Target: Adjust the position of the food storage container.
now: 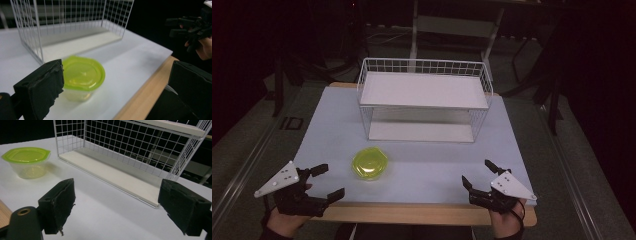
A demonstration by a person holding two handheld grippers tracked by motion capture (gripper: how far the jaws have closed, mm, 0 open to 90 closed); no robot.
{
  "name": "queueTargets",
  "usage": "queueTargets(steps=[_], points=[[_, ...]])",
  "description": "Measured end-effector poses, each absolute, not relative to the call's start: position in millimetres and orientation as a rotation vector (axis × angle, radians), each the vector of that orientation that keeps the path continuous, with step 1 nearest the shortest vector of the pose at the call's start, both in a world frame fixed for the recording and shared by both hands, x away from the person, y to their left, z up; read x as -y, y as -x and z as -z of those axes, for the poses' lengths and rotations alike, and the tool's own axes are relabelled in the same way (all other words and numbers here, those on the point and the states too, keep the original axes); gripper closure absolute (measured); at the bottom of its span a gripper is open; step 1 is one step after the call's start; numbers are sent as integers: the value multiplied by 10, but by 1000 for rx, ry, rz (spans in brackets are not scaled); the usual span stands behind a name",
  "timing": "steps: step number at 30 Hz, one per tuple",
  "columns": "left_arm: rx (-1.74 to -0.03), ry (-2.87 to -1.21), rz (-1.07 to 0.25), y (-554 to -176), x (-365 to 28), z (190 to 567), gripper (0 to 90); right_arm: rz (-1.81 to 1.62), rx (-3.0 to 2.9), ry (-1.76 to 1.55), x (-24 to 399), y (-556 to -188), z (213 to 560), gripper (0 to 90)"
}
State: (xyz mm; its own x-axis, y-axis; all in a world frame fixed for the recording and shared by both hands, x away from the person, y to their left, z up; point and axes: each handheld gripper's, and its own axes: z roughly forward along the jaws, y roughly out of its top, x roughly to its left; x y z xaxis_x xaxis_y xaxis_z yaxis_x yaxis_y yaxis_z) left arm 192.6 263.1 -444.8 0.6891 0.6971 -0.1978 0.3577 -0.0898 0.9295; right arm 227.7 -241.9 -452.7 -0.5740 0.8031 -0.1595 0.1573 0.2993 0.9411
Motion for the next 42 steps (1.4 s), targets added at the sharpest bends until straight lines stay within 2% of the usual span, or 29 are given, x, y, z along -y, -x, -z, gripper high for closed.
queueTargets(steps=[4, 5, 6, 7, 8, 9, 11, 13, 14, 15, 18, 25, 26, 32, 42], points=[[-938, -1704, -387, -1971, -2626, 4450, 119, -1281, -1939, -836, 2389, -2267, 4534, 141], [-1012, -1695, -418, -2009, -2624, 4483, 160, -1279, -1939, -831, 2383, -2261, 4532, 141], [-1038, -1714, -426, -2028, -2623, 4506, 163, -1280, -1938, -826, 2382, -2259, 4530, 141], [-1038, -1714, -426, -2028, -2623, 4506, 221, -1280, -1938, -826, 2382, -2259, 4530, 141], [-1038, -1714, -426, -2028, -2623, 4506, 221, -1282, -1938, -821, 2378, -2257, 4530, 142], [-1105, -1722, -414, -2072, -2645, 4585, 341, -1274, -1946, -820, 2367, -2256, 4538, 142], [-1158, -1739, -425, -2102, -2653, 4616, 418, -1276, -1954, -815, 2359, -2256, 4540, 142], [-1206, -1742, -415, -2137, -2663, 4636, 547, -1276, -1954, -803, 2352, -2253, 4537, 142], [-1232, -1752, -409, -2160, -2663, 4644, 558, -1280, -1954, -802, 2349, -2250, 4535, 142], [-1252, -1762, -392, -2187, -2657, 4654, 626, -1279, -1956, -799, 2346, -2249, 4534, 142], [-1306, -1797, -380, -2261, -2613, 4701, 718, -1275, -1961, -793, 2340, -2250, 4536, 143], [-1443, -1825, -325, -2428, -2561, 4859, 844, -1279, -1963, -777, 2339, -2238, 4527, 143], [-1458, -1826, -319, -2454, -2558, 4881, 888, -1279, -1964, -776, 2340, -2239, 4527, 143], [-1495, -1898, -273, -2637, -2437, 5032, 900, -1280, -1968, -769, 2335, -2231, 4523, 143], [-1505, -1894, -151, -2888, -2260, 5191, 900, -1282, -1971, -781, 2354, -2250, 4533, 143]])
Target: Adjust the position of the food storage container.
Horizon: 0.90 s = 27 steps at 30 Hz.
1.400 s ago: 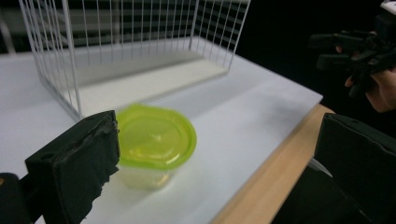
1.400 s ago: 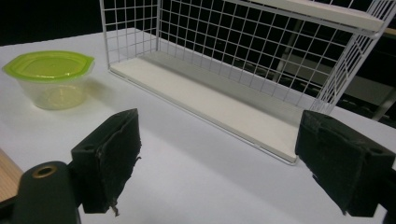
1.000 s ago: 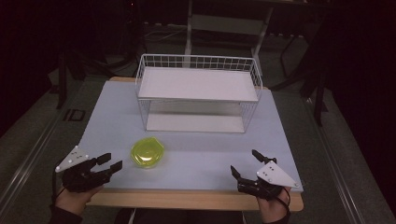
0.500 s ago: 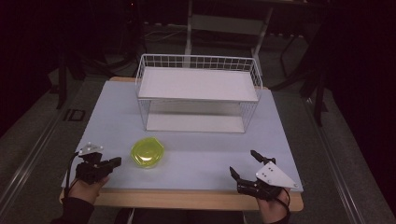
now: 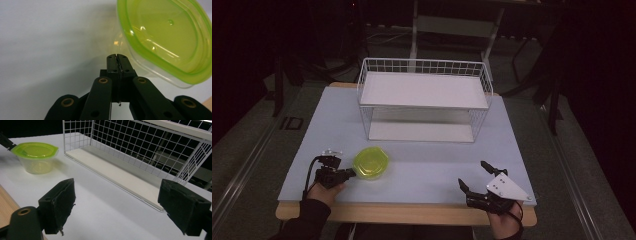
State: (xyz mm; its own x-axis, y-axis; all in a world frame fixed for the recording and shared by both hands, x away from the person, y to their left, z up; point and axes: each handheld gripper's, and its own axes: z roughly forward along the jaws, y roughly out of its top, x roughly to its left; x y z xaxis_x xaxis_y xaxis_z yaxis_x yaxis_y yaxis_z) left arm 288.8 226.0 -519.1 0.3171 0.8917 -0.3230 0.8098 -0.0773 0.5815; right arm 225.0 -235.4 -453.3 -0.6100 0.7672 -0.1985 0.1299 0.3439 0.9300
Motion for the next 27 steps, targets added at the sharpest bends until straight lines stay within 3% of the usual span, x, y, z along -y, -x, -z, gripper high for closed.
queueTargets(steps=[27], points=[[-1378, -1952, -67, -3318, -1601, 5234, 900, -1265, -1992, -780, 2359, -2252, 4549, 144]])
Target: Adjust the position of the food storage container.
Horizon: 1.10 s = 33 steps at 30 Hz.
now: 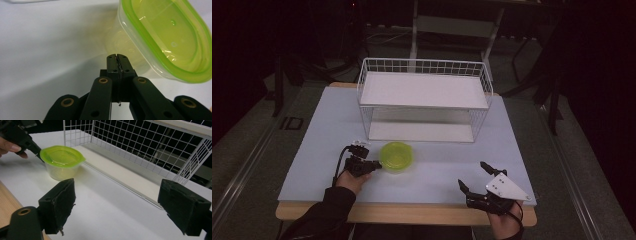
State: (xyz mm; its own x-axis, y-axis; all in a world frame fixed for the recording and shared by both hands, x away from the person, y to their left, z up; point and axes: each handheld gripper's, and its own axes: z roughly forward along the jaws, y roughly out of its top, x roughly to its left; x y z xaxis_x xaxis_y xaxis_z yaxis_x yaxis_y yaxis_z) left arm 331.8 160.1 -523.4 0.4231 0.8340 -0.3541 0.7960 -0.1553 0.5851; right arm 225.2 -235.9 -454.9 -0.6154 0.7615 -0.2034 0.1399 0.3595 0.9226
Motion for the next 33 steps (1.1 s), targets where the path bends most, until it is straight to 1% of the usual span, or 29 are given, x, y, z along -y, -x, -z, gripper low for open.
queueTargets(steps=[2, 7, 10, 13, 23, 33], points=[[-1393, -1959, -78, -3335, -1597, 5242, 900, -1270, -1991, -781, 2364, -2247, 4546, 144], [-1437, -1905, -93, -3376, -1695, 5223, 900, -1272, -1993, -785, 2374, -2254, 4549, 144], [-1450, -1887, -69, -3398, -1694, 5236, 900, -1270, -1998, -787, 2363, -2253, 4551, 144], [-1467, -1861, -18, -3427, -1675, 5289, 900, -1268, -2001, -787, 2356, -2251, 4552, 145], [-1453, -1881, 15, -3450, -1504, 5313, 900, -1268, -2002, -792, 2368, -2253, 4553, 144], [-1405, -1916, 68, -3454, -1167, 5290, 900, -1272, -1999, -791, 2381, -2254, 4550, 144]])
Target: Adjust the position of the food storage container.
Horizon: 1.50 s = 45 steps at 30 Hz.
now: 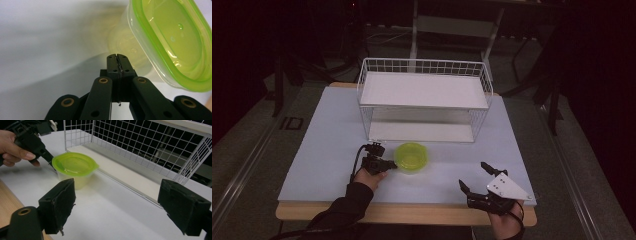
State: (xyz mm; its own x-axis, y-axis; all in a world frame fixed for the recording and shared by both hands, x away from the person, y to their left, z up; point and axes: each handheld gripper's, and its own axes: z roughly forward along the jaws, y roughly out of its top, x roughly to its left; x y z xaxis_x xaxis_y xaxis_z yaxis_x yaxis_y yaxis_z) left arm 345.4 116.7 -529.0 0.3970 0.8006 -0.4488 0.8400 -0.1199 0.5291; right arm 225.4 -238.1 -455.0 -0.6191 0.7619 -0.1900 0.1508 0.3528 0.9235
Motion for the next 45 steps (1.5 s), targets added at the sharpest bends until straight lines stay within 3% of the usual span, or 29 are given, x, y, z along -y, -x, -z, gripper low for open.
queueTargets(steps=[29, 36, 45], points=[[-1338, -1957, 110, -3673, -572, 5303, 900, -1269, -2027, -798, 2387, -2255, 4567, 144], [-1330, -1958, 91, -3629, -635, 5254, 900, -1271, -2024, -807, 2395, -2261, 4568, 144], [-1306, -1936, 3, -3429, -1004, 4992, 824, -1266, -2025, -804, 2386, -2261, 4563, 145]])
